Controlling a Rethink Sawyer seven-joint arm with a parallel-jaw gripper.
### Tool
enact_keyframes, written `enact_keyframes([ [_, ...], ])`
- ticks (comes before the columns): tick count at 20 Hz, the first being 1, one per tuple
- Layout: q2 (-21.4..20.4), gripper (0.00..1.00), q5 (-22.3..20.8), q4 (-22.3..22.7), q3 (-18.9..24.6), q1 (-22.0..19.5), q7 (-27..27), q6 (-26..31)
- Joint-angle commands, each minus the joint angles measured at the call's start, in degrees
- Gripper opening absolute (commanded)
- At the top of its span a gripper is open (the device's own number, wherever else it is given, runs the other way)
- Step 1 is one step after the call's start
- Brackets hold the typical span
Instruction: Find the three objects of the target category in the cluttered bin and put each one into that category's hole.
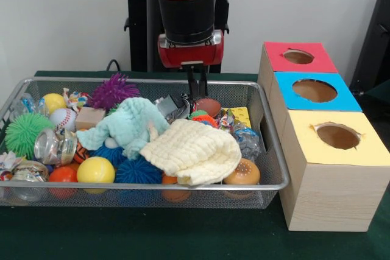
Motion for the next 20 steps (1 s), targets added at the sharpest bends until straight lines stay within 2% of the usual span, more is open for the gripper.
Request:
enact_keyframes([
  [1,2.80,0.00,0.85,-0.41,-3.65,-0.25,4.39,-2.20],
  [13,2.77,0.00,0.01,-2.69,-3.13,-3.67,-1.56,0.03],
  [20,2.80,0.00,-1.30,-3.67,-3.24,-4.35,-2.40,0.15],
])
